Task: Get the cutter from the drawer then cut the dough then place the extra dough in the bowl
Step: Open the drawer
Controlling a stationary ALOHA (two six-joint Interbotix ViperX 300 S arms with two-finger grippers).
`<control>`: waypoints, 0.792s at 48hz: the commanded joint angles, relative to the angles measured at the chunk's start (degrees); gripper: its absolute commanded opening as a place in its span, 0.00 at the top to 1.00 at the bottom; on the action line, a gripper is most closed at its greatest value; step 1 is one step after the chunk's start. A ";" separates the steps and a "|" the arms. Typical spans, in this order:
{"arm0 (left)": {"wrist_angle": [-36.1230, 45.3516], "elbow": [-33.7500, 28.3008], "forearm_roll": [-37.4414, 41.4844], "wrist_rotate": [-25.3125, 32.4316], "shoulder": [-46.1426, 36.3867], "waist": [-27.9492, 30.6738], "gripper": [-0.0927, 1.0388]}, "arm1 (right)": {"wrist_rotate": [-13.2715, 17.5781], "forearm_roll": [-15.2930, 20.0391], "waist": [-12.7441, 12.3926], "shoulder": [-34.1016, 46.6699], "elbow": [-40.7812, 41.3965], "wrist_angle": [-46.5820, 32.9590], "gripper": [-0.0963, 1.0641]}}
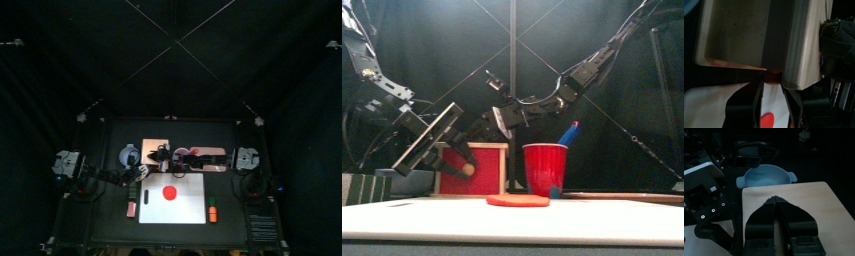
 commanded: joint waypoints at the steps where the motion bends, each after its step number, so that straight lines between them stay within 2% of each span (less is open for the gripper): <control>1: 1.93 -0.44 0.26 0.09 -0.53 -0.18 0.47 | -0.18 0.00 0.09 -0.26 0.09 0.44 0.89; 12: 6.33 0.35 0.00 -0.09 -1.93 -5.89 0.48 | -0.18 -0.09 0.09 -0.26 -0.09 0.44 0.89; 38: 13.18 0.35 0.97 0.09 -4.22 -11.60 0.49 | -0.18 -0.09 0.00 -0.35 -1.41 1.85 0.89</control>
